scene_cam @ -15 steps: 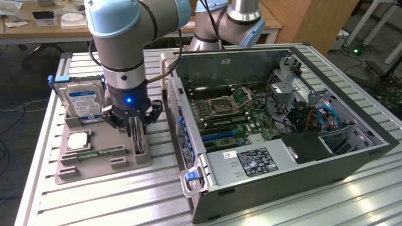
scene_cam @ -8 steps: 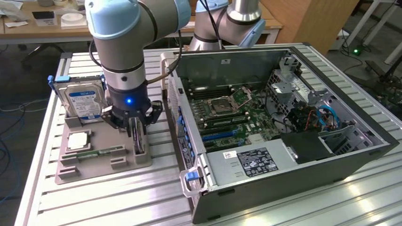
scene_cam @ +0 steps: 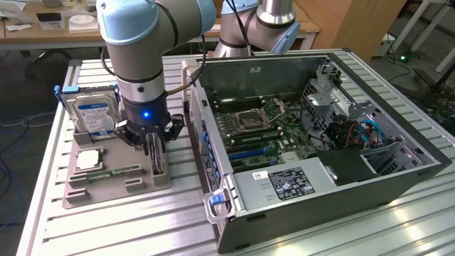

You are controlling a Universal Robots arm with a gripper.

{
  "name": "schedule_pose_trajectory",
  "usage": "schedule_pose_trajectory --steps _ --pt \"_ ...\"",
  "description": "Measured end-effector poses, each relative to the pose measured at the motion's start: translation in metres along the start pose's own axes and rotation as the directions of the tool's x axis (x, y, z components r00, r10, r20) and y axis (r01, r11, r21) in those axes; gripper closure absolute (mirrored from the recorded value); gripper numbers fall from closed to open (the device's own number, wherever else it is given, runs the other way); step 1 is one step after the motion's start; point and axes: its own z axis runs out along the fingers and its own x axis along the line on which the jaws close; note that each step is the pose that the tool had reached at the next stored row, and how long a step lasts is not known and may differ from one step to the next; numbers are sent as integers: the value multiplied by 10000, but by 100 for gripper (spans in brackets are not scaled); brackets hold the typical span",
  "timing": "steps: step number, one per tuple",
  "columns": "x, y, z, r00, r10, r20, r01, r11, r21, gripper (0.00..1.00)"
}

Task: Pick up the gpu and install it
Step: 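Pick up the gpu and move the gpu toward the slot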

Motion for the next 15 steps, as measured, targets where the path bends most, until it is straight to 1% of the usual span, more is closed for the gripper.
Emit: schedule_pose_trajectory --steps 2,3,5,6,15 --pt "0 0 0 10000 1 0 -1 10000 0 57" --pt "0 0 0 10000 0 0 0 10000 0 64" --pt "0 0 0 10000 0 0 0 10000 0 64" --pt "0 0 0 10000 1 0 -1 10000 0 70" --pt "0 0 0 10000 1 1 -1 10000 0 70"
